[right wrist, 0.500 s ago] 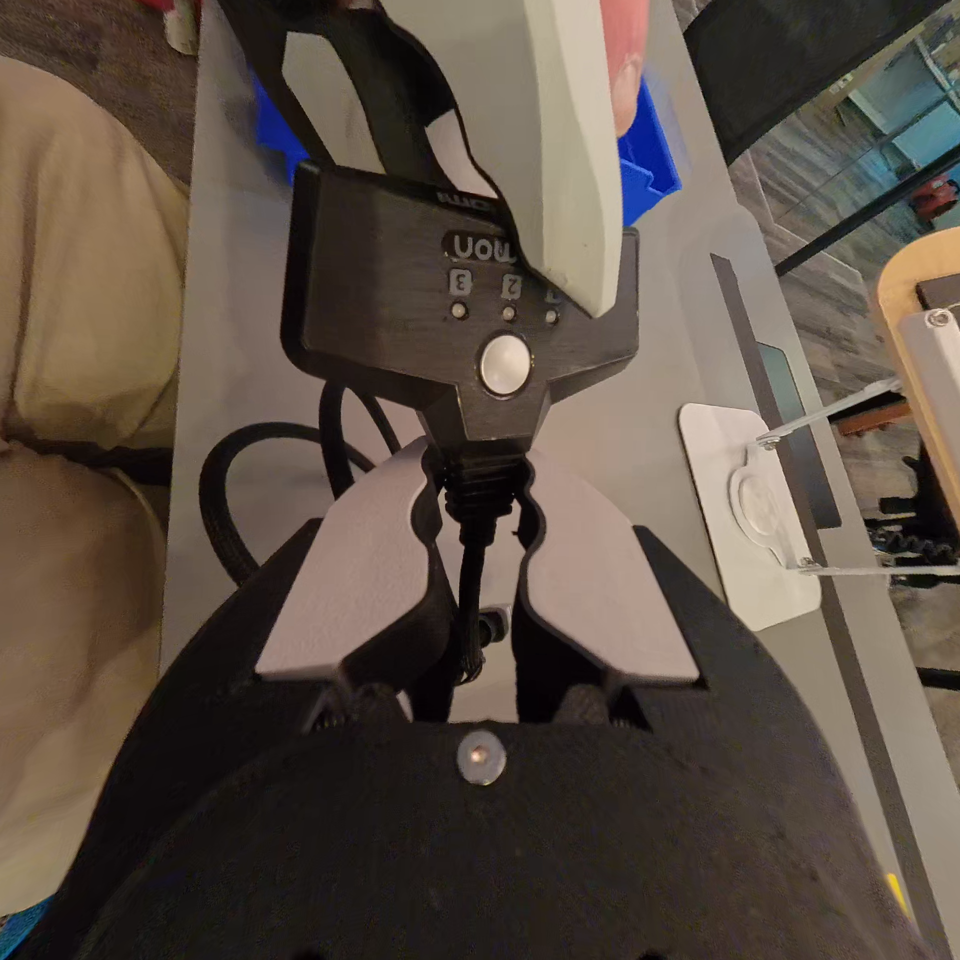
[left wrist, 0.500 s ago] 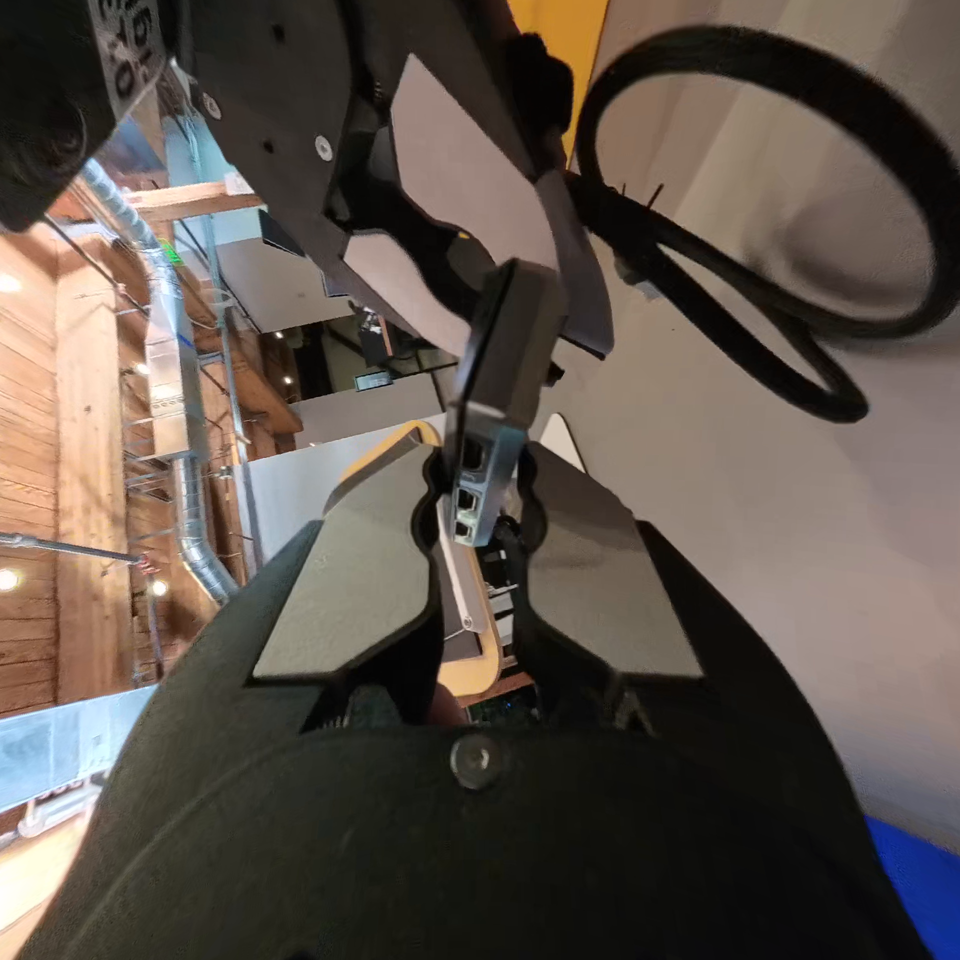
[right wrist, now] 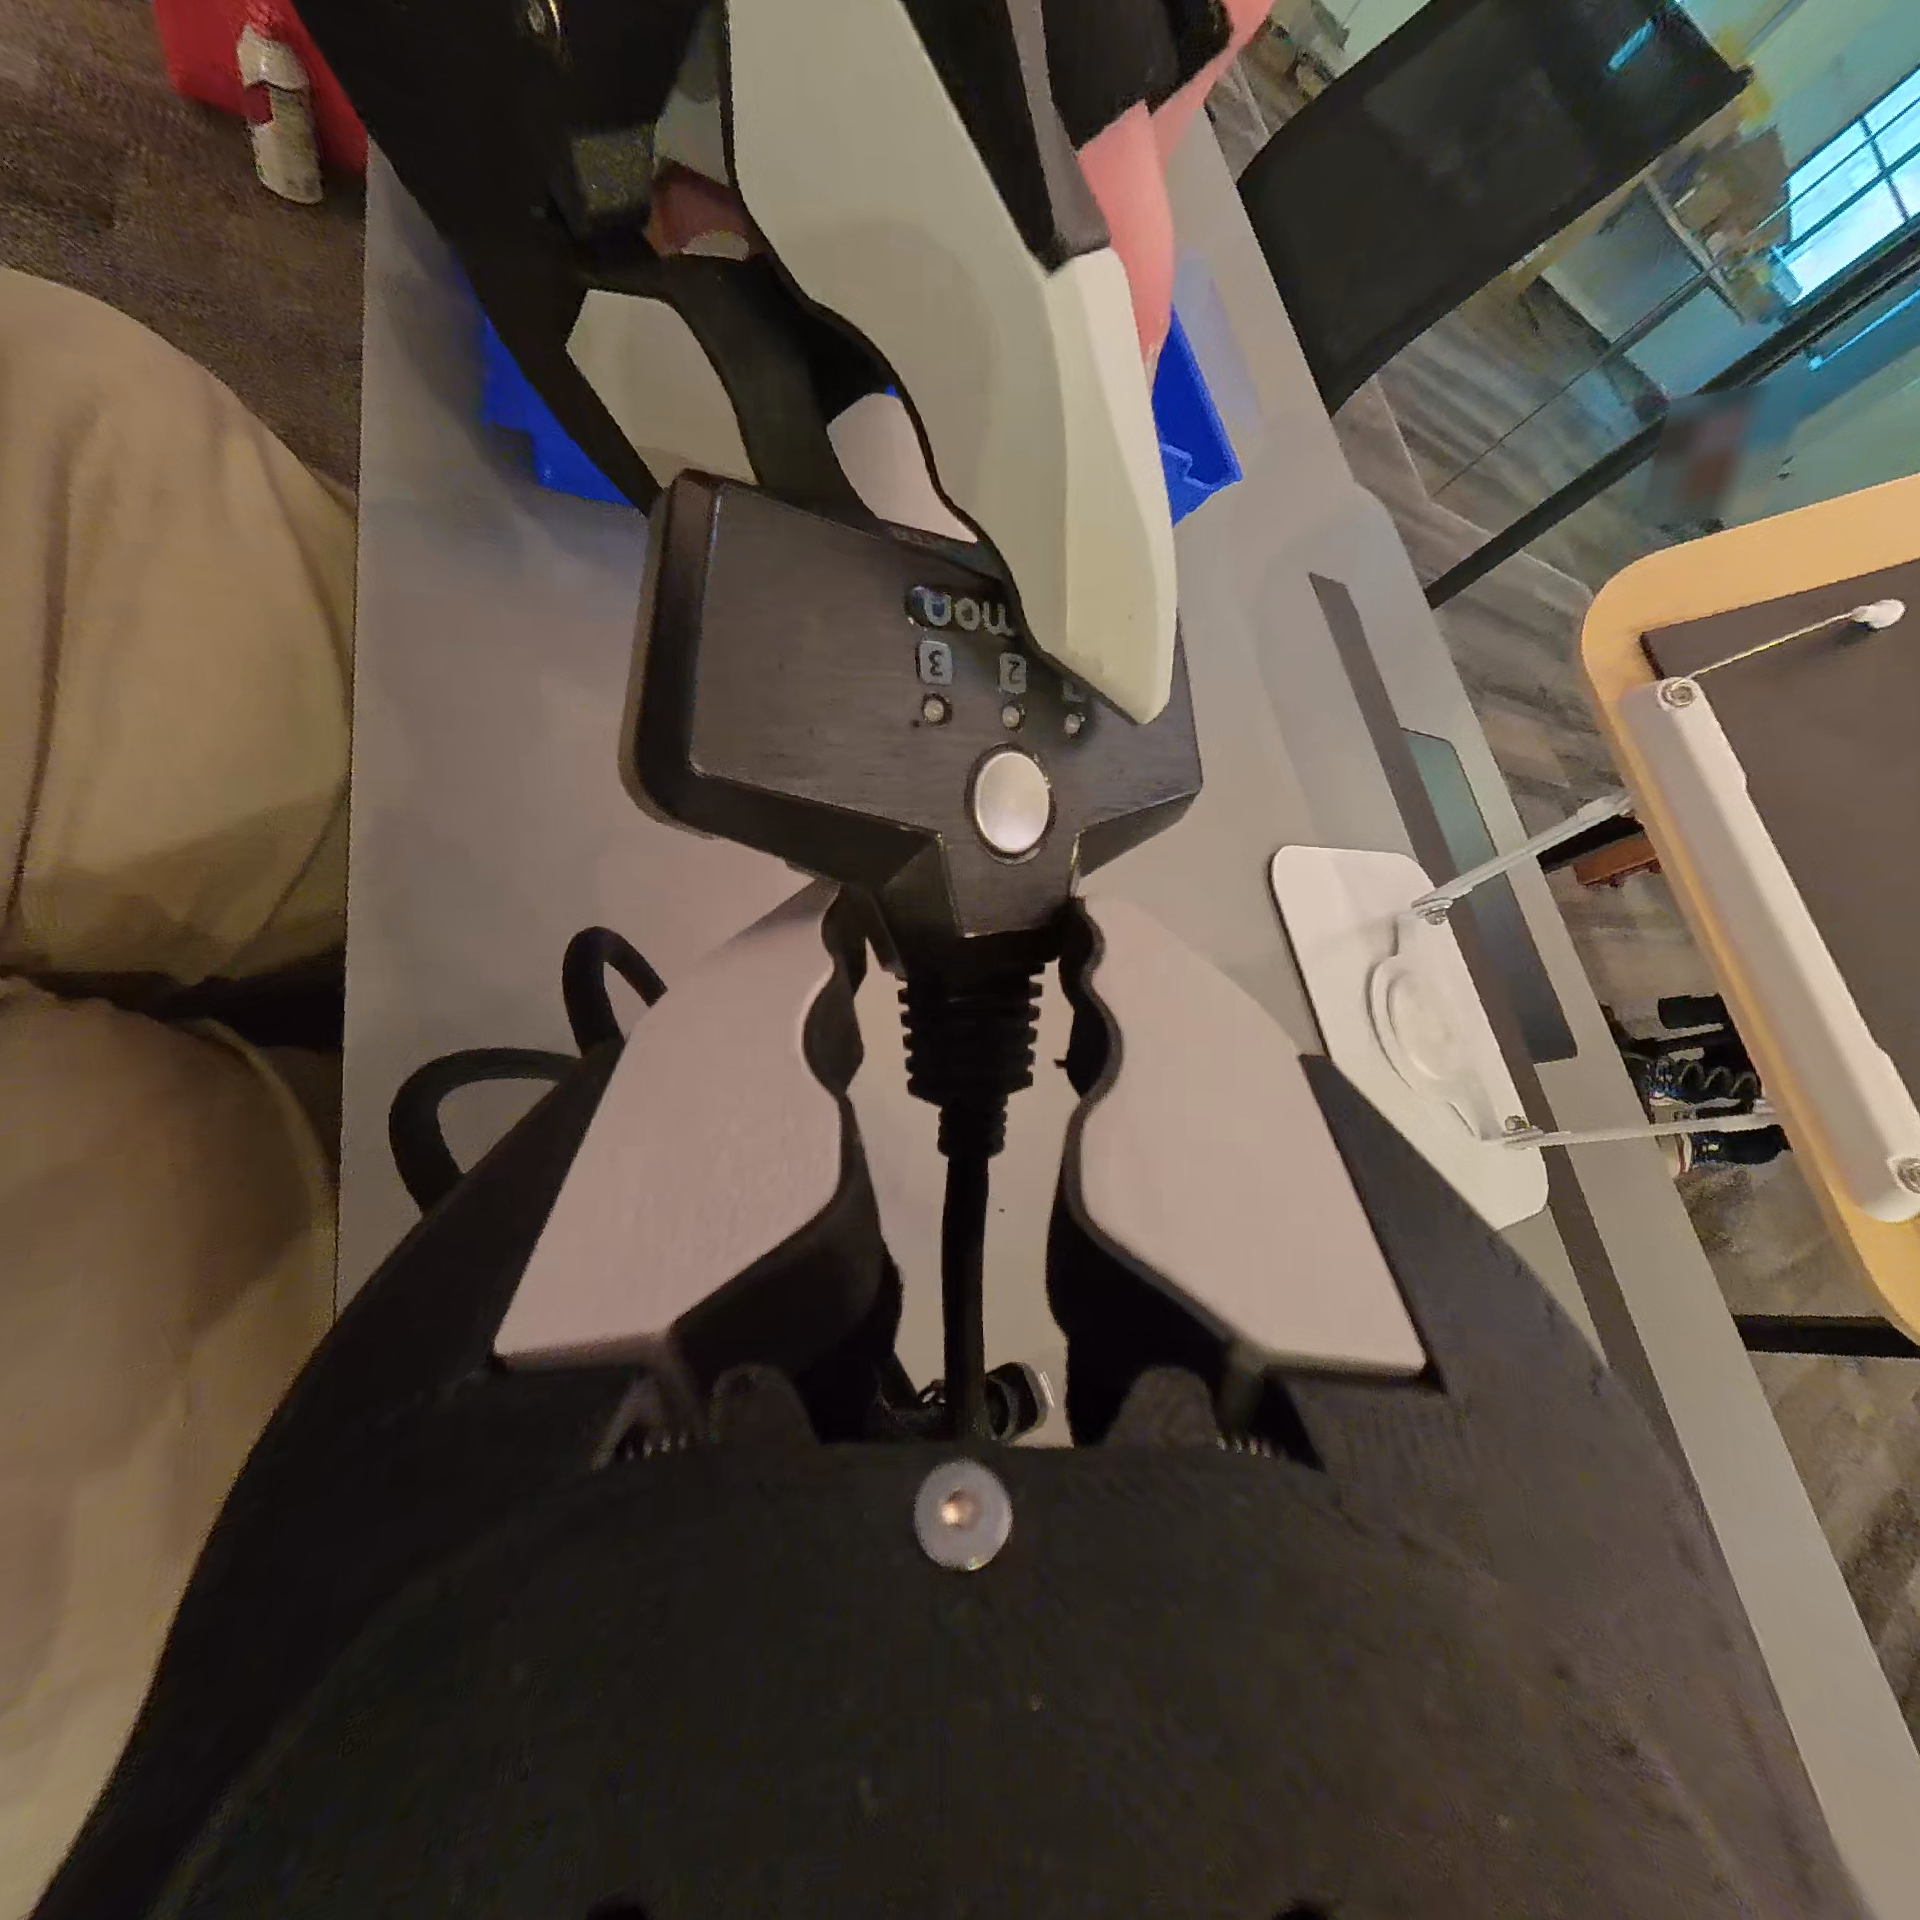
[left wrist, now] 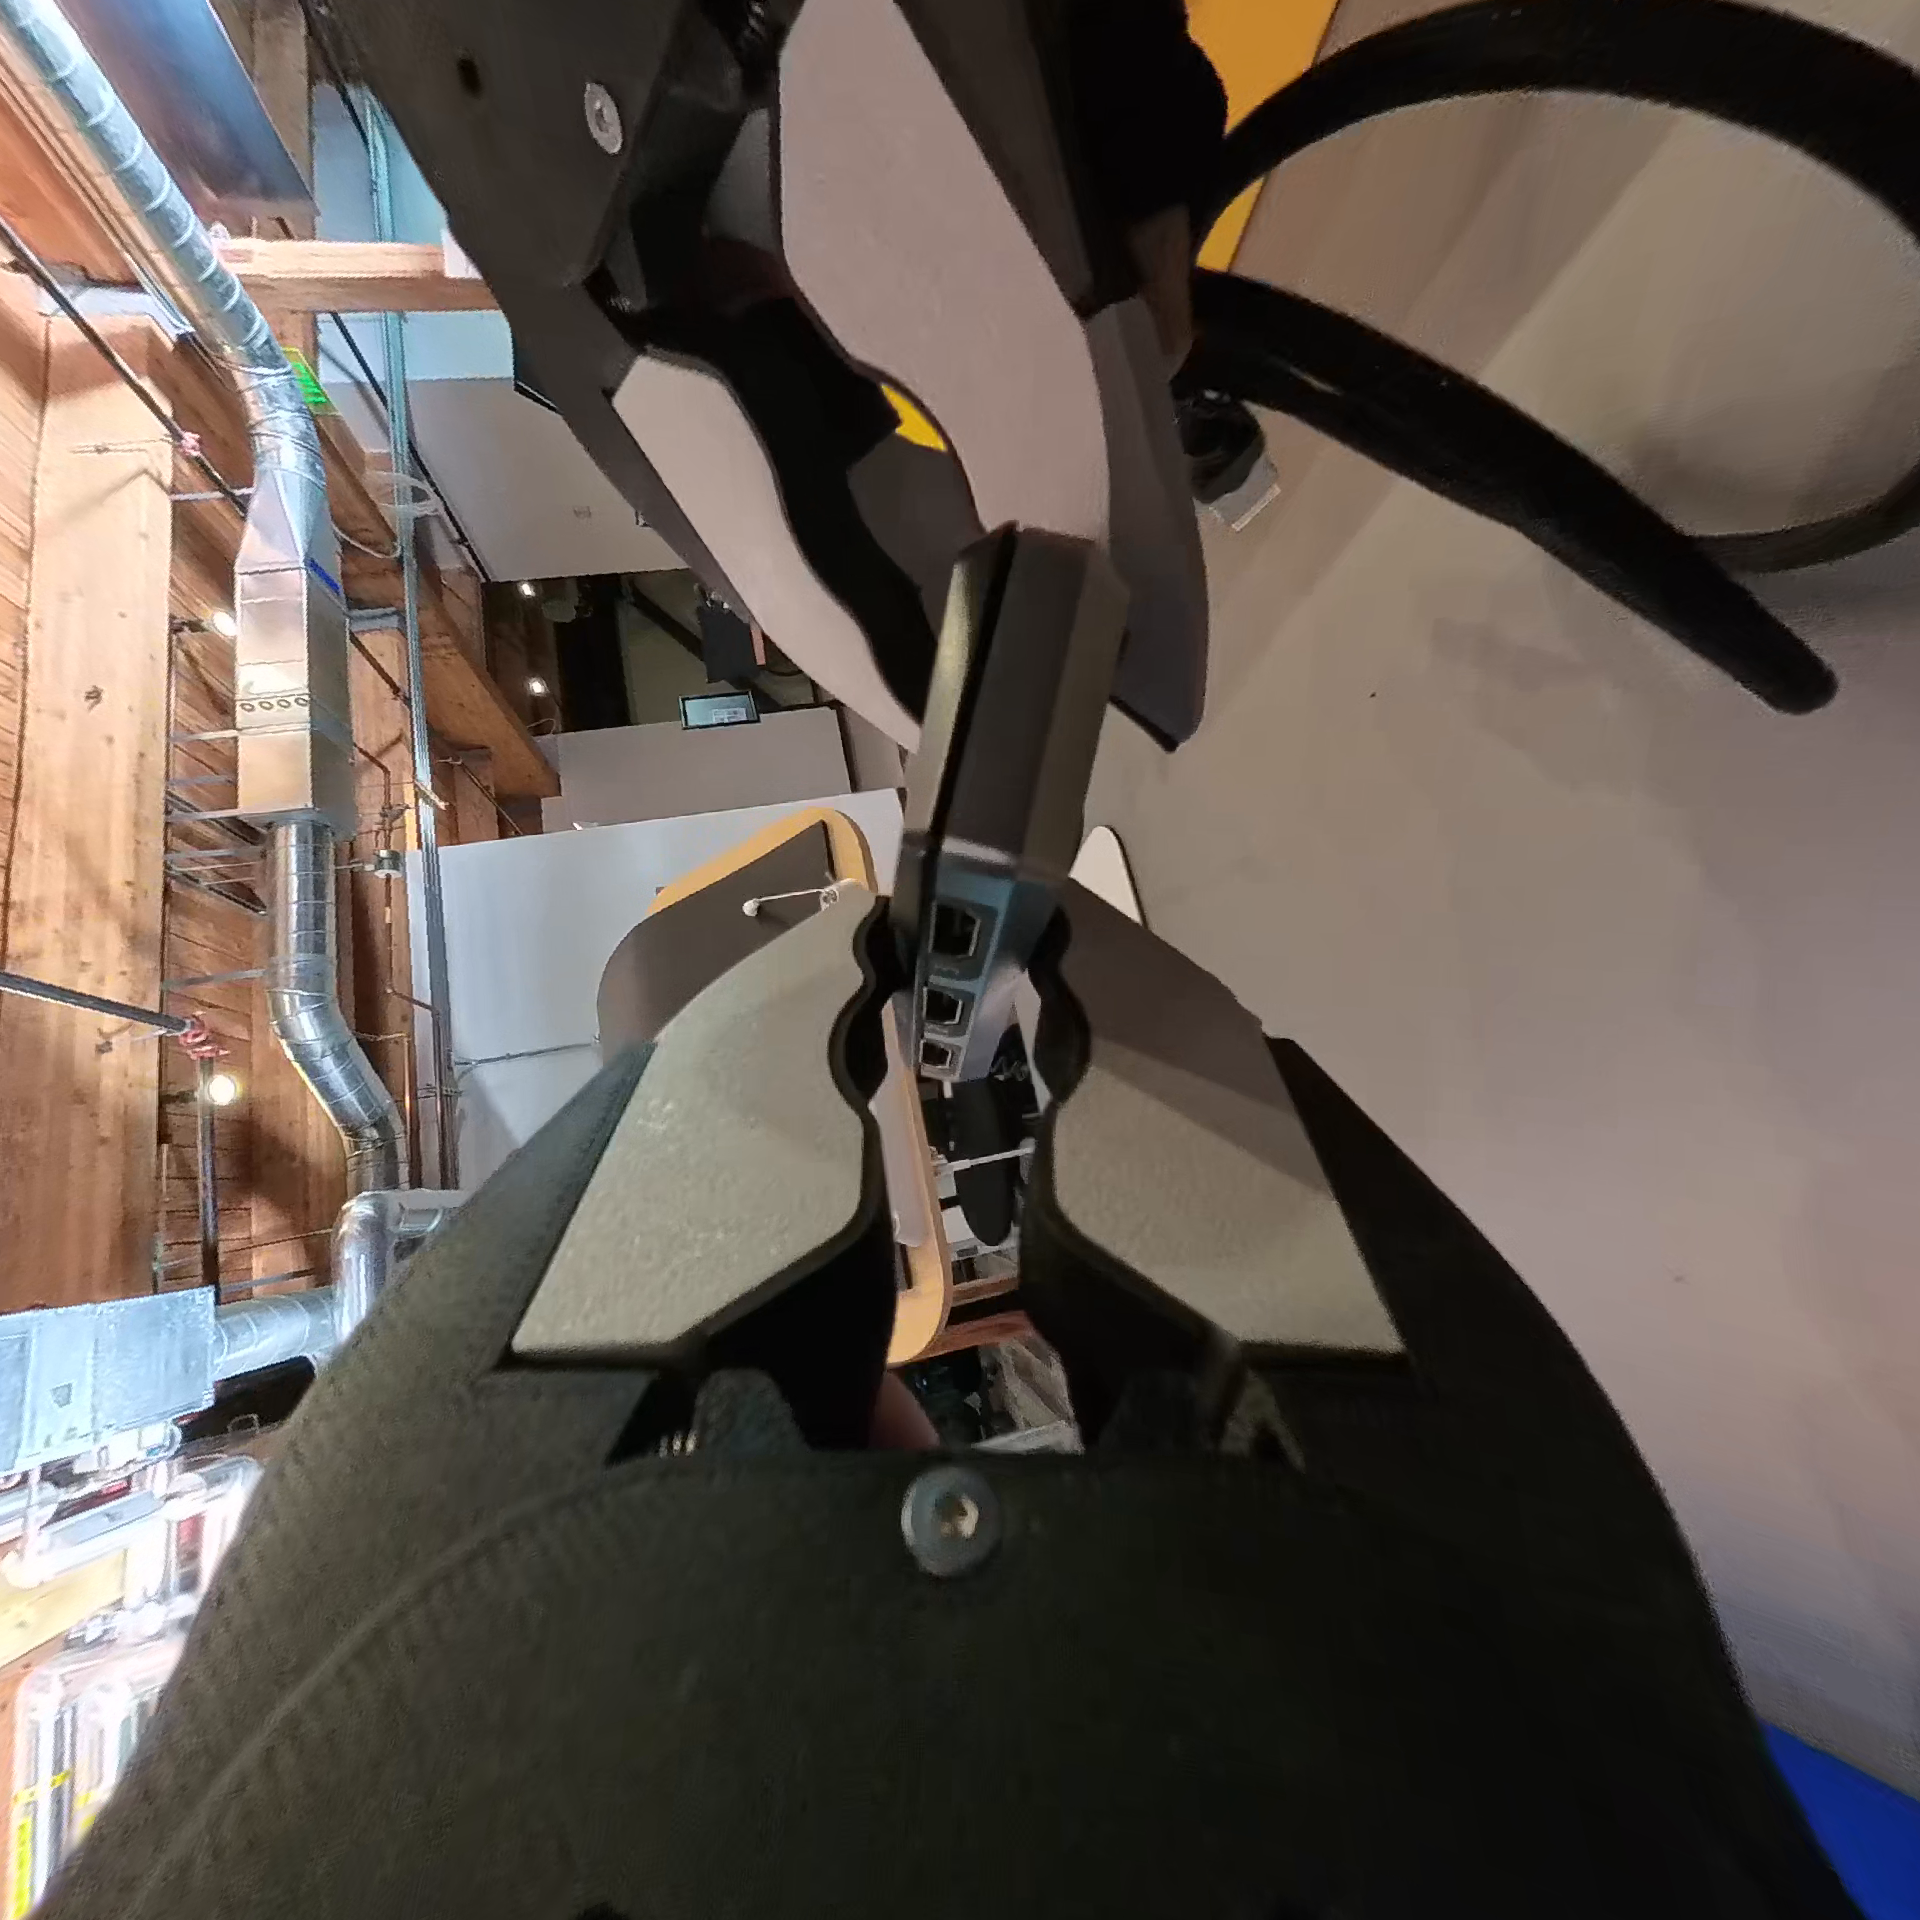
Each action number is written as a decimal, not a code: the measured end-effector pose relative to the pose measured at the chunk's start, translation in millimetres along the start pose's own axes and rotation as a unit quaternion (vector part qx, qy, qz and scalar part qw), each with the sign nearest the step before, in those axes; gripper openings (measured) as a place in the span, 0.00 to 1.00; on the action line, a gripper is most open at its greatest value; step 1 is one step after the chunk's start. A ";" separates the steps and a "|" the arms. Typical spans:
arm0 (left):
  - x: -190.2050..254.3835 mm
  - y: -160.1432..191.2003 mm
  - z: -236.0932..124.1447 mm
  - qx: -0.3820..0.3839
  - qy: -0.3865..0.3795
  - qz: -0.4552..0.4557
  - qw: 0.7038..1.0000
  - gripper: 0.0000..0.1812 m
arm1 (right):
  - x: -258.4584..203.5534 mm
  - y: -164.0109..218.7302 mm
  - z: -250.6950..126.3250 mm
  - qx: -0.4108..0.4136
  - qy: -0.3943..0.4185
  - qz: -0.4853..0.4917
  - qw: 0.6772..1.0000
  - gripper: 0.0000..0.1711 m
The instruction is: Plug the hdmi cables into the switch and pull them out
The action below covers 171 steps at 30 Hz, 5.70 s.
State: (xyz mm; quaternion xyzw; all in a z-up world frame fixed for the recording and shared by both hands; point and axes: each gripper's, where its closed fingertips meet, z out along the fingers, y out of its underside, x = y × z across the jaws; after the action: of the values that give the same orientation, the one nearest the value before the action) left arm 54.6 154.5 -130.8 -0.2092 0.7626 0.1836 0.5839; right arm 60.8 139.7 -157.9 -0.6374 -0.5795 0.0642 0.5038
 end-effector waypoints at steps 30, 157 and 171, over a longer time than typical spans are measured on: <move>-11.7 36.6 -17.9 -0.036 0.042 -0.242 0.969 0.14 | 32.1 9.1 -8.3 -0.039 0.145 -0.093 0.984 0.13; 74.8 167.4 -164.1 -0.256 0.138 -0.473 0.831 0.06 | 26.4 19.9 8.0 -0.068 0.121 -0.096 0.986 0.13; -63.1 114.6 -149.1 -0.043 0.012 -0.572 0.819 0.06 | 31.4 22.6 5.3 -0.065 0.129 -0.079 0.986 0.13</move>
State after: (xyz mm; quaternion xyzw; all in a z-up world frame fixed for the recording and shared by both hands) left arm -113.3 179.7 -28.3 -0.6347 0.5043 -0.1527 0.5653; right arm 82.6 172.0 -160.9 -0.6238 -0.5610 -0.0965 0.5356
